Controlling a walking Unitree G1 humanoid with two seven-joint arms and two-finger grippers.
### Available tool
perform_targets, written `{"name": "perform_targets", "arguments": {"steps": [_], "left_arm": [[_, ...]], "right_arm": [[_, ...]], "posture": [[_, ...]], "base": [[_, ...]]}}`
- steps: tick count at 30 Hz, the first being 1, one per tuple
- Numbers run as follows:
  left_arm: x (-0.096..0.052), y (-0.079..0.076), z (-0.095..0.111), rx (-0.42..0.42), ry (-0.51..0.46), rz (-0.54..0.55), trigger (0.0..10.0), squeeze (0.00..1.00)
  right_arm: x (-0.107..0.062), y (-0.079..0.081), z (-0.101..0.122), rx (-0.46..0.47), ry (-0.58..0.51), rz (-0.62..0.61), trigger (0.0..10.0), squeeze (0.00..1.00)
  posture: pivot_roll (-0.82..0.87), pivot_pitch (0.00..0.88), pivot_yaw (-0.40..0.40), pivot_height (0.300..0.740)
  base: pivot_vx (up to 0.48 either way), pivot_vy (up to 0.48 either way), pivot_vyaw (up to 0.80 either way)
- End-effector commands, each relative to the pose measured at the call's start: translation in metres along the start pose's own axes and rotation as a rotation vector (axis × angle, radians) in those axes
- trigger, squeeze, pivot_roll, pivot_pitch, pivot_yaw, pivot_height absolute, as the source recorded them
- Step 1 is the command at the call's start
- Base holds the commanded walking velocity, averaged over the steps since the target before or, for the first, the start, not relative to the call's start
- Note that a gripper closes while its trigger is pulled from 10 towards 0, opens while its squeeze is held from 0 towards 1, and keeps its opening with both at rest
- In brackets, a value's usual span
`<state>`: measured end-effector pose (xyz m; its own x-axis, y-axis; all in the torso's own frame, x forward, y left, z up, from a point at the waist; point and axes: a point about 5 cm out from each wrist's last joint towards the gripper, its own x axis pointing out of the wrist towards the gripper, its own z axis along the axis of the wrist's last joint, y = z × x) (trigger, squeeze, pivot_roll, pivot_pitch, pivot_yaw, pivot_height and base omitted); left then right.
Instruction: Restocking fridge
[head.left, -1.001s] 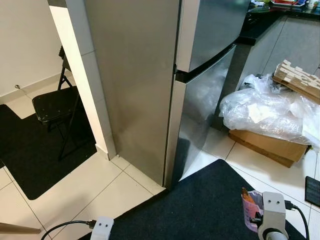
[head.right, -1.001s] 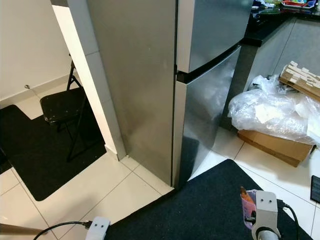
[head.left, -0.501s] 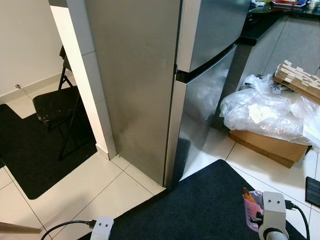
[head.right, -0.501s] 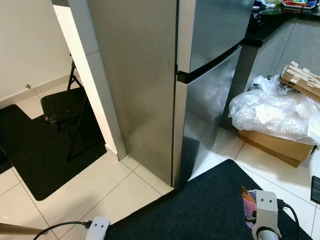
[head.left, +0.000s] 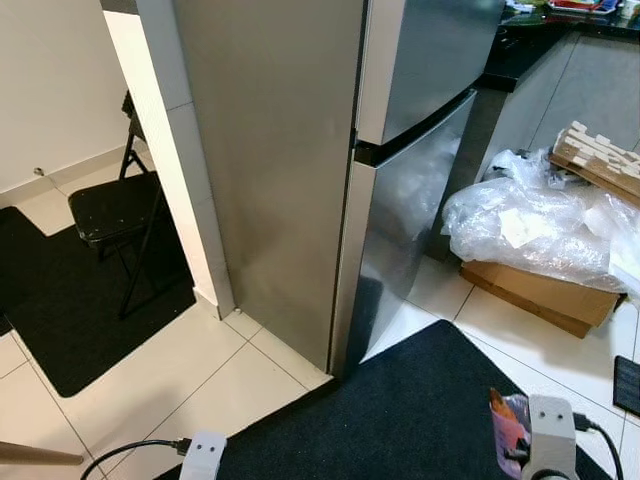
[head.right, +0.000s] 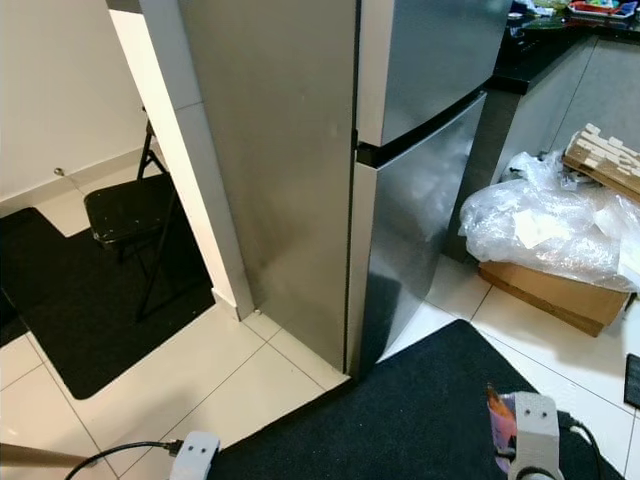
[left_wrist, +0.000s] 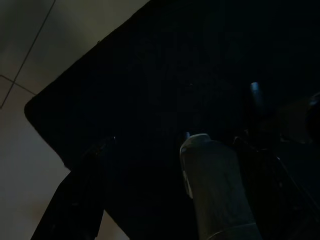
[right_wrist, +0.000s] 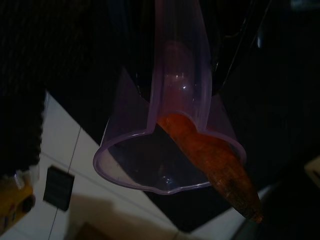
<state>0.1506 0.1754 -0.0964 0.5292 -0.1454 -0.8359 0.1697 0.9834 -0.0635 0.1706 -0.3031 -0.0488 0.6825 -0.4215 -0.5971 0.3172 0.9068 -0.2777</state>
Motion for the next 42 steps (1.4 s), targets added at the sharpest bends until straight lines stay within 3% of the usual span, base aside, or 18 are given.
{"name": "perform_targets", "arguments": {"steps": [1,16,42], "left_arm": [[-0.001,0.002,-0.001,0.0,0.004,0.009,10.0,0.0],[-0.001,0.004,-0.001,0.0,0.002,0.015,10.0,0.0],[0.002,0.0,0.006,-0.036,-0.018,0.028,10.0,0.0]], "right_arm": [[-0.001,0.0,-0.003,0.011,0.01,-0.014,10.0,0.0],[-0.009,0.005,-0.024,-0.002,0.084,-0.001,10.0,0.0],[-0.01,0.008,-0.028,-0.002,0.108,0.01,10.0,0.0]], "posture": [[0.07,0.0,0.015,0.74],[0.07,0.0,0.014,0.74],[0.06,0.0,-0.007,0.74]], "base": [[0.0,0.0,0.0],[0.0,0.0,0.0],[0.0,0.0,0.0]]}}
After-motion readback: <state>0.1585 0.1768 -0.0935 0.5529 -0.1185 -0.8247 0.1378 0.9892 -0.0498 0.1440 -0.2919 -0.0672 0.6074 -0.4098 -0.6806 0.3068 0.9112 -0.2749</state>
